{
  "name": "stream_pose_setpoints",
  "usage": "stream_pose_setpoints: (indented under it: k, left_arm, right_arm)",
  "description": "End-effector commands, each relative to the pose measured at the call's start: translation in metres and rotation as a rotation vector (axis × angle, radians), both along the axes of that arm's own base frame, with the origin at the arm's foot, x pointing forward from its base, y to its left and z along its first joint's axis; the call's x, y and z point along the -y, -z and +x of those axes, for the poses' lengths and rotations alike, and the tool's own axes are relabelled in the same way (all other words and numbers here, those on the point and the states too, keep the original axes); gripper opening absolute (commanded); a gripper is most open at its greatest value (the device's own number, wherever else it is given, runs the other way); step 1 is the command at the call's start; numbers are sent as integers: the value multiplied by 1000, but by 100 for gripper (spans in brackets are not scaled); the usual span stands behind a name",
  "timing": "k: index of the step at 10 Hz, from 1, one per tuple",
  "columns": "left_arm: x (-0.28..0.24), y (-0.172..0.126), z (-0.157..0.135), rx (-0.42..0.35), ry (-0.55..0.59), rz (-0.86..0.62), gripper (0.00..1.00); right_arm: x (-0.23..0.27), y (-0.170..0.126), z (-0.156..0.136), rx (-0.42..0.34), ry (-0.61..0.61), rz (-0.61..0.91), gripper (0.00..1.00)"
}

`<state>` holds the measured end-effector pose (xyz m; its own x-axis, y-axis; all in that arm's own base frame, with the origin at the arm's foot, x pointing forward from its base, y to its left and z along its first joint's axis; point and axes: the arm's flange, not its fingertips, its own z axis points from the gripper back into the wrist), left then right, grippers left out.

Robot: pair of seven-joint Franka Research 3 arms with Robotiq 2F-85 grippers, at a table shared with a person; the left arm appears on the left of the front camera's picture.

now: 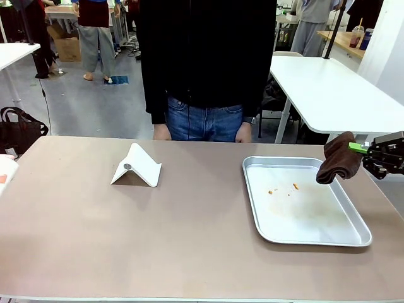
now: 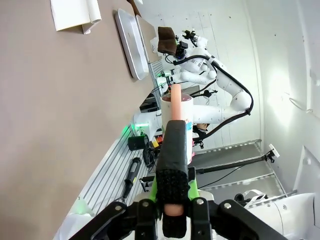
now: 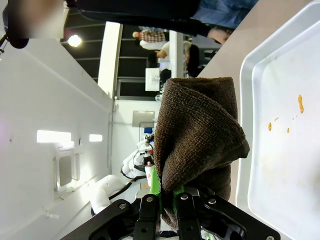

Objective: Clean the surface of the table.
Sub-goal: Clean the area not pointed to by the person.

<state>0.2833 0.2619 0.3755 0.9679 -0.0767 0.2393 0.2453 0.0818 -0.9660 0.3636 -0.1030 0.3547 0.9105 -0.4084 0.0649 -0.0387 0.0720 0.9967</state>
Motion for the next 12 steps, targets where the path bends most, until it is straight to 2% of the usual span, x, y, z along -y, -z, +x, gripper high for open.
stream_pose_setpoints:
  k: [1,6,7,9,10,12]
  left_arm:
    - [-1,-5,0,-2,-8,-9,23]
    - [-1,-5,0,-2,-8,-9,23]
    - [-1,-5,0,-2,-8,-9,23]
    - [-1,-5,0,-2,-8,-9,23]
    - [-1,-5,0,-2,-8,-9,23]
    - [-1,-5,0,-2,-8,-9,23]
  right_arm:
    - [0,-4,0,-2,-1,4,0]
    - [0,-4,0,-2,-1,4,0]
    - [0,0,0,0,0,0,11]
    - [-10,-23,3,7,-25,-160,11]
    - [-17,-37,13,36,-27,-281,11]
    - [-23,-49,38,32,-59,-482,11]
